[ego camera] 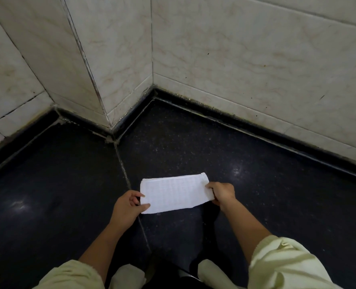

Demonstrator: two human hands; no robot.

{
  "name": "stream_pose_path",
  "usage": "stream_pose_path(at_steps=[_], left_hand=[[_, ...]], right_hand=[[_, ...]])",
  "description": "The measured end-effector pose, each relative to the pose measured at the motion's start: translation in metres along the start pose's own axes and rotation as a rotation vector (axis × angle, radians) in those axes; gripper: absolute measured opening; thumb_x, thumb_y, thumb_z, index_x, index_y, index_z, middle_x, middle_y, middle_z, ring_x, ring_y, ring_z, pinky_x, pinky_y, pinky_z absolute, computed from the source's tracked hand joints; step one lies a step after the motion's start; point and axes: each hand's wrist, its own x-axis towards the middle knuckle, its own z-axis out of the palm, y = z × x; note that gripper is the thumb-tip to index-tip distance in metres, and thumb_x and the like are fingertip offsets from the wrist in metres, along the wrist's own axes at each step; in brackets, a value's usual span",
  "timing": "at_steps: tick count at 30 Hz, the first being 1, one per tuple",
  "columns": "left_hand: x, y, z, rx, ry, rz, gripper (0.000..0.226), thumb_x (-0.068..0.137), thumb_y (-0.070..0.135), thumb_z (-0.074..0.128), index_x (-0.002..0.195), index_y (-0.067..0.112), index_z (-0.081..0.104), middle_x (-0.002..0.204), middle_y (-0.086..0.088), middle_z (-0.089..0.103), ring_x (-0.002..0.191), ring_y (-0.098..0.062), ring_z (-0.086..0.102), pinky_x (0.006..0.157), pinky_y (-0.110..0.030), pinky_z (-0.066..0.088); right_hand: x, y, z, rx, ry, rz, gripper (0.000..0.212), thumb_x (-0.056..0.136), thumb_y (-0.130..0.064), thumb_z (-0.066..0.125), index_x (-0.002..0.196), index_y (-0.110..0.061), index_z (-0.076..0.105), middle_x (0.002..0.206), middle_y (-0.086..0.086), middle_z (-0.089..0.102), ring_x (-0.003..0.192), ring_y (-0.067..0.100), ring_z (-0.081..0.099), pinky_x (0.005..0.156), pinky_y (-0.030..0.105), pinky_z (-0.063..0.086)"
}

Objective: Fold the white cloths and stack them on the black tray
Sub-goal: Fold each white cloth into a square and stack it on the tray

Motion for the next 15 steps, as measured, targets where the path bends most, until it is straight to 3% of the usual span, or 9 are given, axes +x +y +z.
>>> stream_pose_path(at_steps=[2, 4, 10, 15], left_hand=[[0.000, 0.000, 0.000, -0.032, 0.013, -0.003, 0.026, 0.074, 0.008, 0.080, 0.094, 0.015, 0.065, 0.081, -0.008, 0.057, 0.067, -0.013, 0.051, 0.064, -0.020, 0.046], [0.000, 0.000, -0.001, -0.048, 0.017, -0.002, 0.025, 0.075, 0.006, 0.078, 0.094, 0.014, 0.064, 0.080, -0.009, 0.057, 0.066, -0.013, 0.051, 0.063, -0.020, 0.046], [0.002, -0.001, 0.000, -0.044, 0.006, -0.002, 0.025, 0.075, 0.005, 0.078, 0.093, 0.014, 0.065, 0.074, -0.004, 0.053, 0.065, -0.013, 0.050, 0.065, -0.023, 0.047], [0.002, -0.001, 0.000, -0.036, 0.010, -0.004, 0.025, 0.074, 0.008, 0.079, 0.091, 0.017, 0.064, 0.072, -0.001, 0.053, 0.063, -0.011, 0.050, 0.063, -0.021, 0.044]], right_hand=[[-0.003, 0.000, 0.004, -0.048, -0.002, -0.109, 0.004, 0.080, -0.009, 0.068, 0.079, -0.006, 0.065, 0.087, 0.007, 0.065, 0.086, 0.025, 0.062, 0.078, 0.038, 0.052], [-0.012, -0.003, 0.014, -0.077, -0.075, -0.217, 0.011, 0.079, -0.008, 0.070, 0.070, -0.012, 0.065, 0.082, 0.004, 0.067, 0.084, 0.022, 0.062, 0.078, 0.036, 0.051], [-0.041, -0.011, 0.061, -0.224, -0.244, -0.405, 0.013, 0.081, -0.009, 0.071, 0.075, -0.015, 0.061, 0.079, 0.002, 0.065, 0.065, 0.009, 0.059, 0.050, 0.016, 0.045], [-0.048, -0.006, 0.102, -0.357, -0.275, -0.415, 0.022, 0.082, -0.009, 0.070, 0.069, -0.022, 0.057, 0.081, 0.001, 0.065, 0.076, 0.015, 0.063, 0.073, 0.027, 0.054]])
